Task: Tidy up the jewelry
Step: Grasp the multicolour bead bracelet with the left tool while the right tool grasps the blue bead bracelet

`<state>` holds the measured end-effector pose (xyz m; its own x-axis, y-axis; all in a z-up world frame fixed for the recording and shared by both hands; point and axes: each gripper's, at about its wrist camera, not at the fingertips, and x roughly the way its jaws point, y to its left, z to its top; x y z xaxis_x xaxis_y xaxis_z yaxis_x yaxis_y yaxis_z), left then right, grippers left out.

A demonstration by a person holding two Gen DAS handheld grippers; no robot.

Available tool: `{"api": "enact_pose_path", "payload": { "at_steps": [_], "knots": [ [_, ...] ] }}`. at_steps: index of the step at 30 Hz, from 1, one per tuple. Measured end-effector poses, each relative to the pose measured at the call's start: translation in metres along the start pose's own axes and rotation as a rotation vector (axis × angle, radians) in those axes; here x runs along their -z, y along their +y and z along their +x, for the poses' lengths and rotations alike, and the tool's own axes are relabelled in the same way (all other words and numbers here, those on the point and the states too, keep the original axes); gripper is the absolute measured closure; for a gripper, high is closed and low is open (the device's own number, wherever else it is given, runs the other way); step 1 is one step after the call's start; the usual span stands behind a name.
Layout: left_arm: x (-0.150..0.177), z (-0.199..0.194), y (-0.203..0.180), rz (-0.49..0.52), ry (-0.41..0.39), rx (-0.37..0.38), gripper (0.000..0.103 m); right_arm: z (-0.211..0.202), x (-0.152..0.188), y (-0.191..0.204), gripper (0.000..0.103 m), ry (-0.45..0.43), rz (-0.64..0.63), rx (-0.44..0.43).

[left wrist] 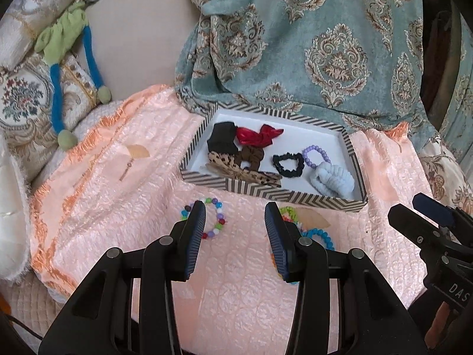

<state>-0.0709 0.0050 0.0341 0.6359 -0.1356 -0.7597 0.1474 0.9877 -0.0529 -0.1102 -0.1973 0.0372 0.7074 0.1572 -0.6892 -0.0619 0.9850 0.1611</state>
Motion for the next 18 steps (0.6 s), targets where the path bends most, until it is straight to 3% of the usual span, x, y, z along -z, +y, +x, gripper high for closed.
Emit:
{"api": "enact_pose_path", "payload": {
  "at_steps": [11, 18],
  "knots": [
    [-0.003, 0.017, 0.044, -0.159, 0.102, 0.088, 0.057, 0.016, 0.009, -0.016, 0.04, 0.053, 0.038, -0.009],
    [-0.005, 0.037, 0.071, -0.268, 0.16, 0.108, 0.045, 0.046, 0.027, -0.029, 0.04, 0.112, 0.059, -0.023]
  ]
}}
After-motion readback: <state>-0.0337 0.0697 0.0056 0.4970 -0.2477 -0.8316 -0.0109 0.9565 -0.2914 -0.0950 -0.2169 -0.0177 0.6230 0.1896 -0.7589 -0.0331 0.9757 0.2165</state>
